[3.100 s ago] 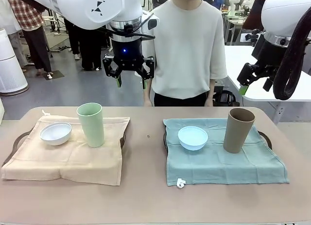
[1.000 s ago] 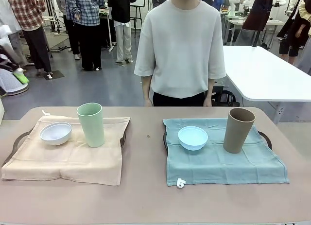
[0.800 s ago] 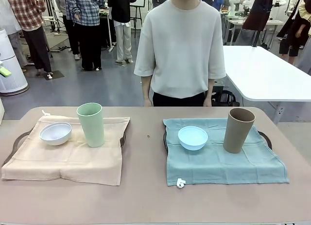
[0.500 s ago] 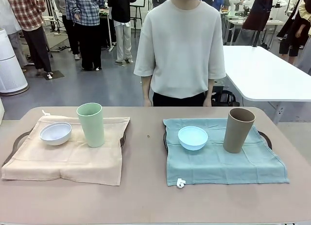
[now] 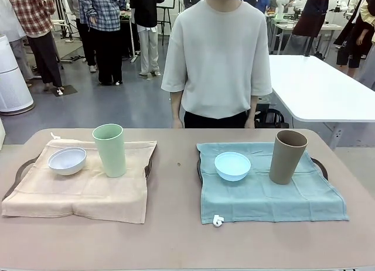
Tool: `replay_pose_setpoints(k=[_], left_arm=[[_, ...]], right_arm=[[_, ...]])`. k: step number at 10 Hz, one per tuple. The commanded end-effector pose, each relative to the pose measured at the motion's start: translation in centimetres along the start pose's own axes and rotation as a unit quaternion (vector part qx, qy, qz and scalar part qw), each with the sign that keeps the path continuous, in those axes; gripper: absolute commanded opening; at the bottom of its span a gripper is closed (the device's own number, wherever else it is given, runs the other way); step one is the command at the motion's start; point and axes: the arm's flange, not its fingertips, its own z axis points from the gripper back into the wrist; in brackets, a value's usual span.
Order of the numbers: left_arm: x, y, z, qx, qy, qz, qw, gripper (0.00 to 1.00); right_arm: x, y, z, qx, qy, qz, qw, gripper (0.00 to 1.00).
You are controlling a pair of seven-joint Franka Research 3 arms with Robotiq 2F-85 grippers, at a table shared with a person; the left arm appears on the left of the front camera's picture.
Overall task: Set up a tray with a mat and arrange the tableware.
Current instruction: Place the Picnic Bowl and Reusable plastic cup back onto the Handle tray in front of the human's position.
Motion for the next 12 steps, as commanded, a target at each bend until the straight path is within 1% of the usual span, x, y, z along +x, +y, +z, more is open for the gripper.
replay_pose_setpoints(k=[1, 2, 3, 4, 12], left_arm=[[-0.7, -0.3, -0.6, -0.022, -0.018, 0.012, 1.0, 0.82], [-1.0, -0.4, -0.5, -0.02, -0.024, 0.016, 0.999, 0.82], [-1.0, -1.0, -1.2, 0.016, -0.039, 0.028, 0.999, 0.82], [-0.3, 0.0, -0.1, -0.012, -0.007, 0.006, 1.0, 0.82], [-0.3, 0.0, -0.1, -0.012, -0.007, 0.006, 1.0, 0.82]], right_arm=[[0.1, -0.5, 1.2, 0.029, -0.013, 0.004, 0.999, 1.0], [-0.3, -0.8, 1.7, 0.033, -0.022, 0.001, 0.999, 1.0], [-0.1, -0.9, 1.7, 0.016, -0.022, -0.002, 1.0, 1.0], [-0.5, -0.5, 1.0, 0.018, -0.015, -0.007, 1.0, 1.0], [-0.5, -0.5, 1.0, 0.018, -0.015, -0.007, 1.0, 1.0]])
